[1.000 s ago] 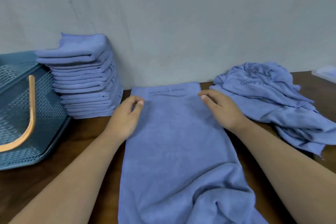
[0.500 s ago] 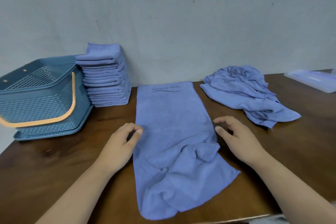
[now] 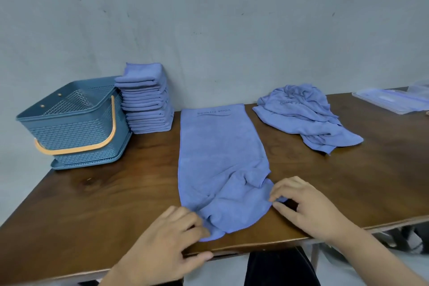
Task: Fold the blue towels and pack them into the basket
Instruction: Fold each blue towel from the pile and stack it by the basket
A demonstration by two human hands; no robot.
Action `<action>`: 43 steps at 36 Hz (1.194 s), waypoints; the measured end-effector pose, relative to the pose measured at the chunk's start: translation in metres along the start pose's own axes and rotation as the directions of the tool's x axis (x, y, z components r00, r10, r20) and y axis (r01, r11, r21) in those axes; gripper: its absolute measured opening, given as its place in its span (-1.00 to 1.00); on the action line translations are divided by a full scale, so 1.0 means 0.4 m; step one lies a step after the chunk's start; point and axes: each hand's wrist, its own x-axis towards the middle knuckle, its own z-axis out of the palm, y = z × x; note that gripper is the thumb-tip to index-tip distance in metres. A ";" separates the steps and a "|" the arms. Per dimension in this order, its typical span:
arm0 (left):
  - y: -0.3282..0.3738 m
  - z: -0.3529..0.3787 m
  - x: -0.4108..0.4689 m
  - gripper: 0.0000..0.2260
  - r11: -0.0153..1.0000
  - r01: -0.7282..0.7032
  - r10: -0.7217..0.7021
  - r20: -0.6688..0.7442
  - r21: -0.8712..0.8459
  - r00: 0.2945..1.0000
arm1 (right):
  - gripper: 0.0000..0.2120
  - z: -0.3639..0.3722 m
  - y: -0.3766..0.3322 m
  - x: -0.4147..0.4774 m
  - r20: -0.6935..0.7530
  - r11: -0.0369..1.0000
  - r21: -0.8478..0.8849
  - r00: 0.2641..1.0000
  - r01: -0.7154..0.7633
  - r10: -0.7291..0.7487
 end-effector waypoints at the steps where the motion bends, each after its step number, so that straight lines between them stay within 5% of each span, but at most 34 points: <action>1: -0.001 0.005 0.002 -0.68 1.000 0.000 0.000 0.038 0.013 0.999 | -0.85 0.002 0.000 0.000 -0.007 1.000 -0.015 1.000 -0.002 0.002; 5: -0.008 -0.001 0.010 -0.70 0.986 0.101 -0.096 0.049 -0.130 0.994 | -0.83 -0.006 -0.012 -0.007 -0.009 0.999 0.032 1.000 -0.021 0.021; 11: -0.008 0.003 0.011 -0.89 0.977 0.143 -0.144 0.004 -0.156 0.990 | -0.86 -0.044 -0.037 -0.030 -0.155 0.901 0.413 0.965 -0.129 0.210; 18: -0.001 -0.013 0.017 -0.91 0.943 0.203 -0.200 0.039 -0.263 0.979 | -0.87 -0.055 -0.057 -0.031 -0.199 0.868 0.472 0.940 -0.155 0.276; 26: 0.016 -0.054 0.008 -0.83 0.707 0.440 -0.490 0.066 -0.553 0.869 | -0.89 -0.075 -0.061 -0.020 -0.192 0.750 0.616 0.876 -0.243 0.442; 34: -0.014 -0.028 0.004 -0.74 0.609 0.534 -0.669 -0.019 -0.587 0.743 | -0.88 -0.074 -0.046 -0.002 -0.078 0.752 0.593 0.909 -0.288 0.410; 39: -0.016 -0.025 0.023 -0.89 0.579 0.550 -0.648 0.070 -0.601 0.759 | -0.76 -0.050 -0.022 0.006 0.035 0.787 0.516 0.927 -0.337 0.374; 43: -0.016 -0.034 0.024 -0.76 0.602 0.503 -0.571 0.107 -0.620 0.814 | -0.72 -0.039 -0.006 0.013 0.078 0.800 0.475 0.923 -0.367 0.377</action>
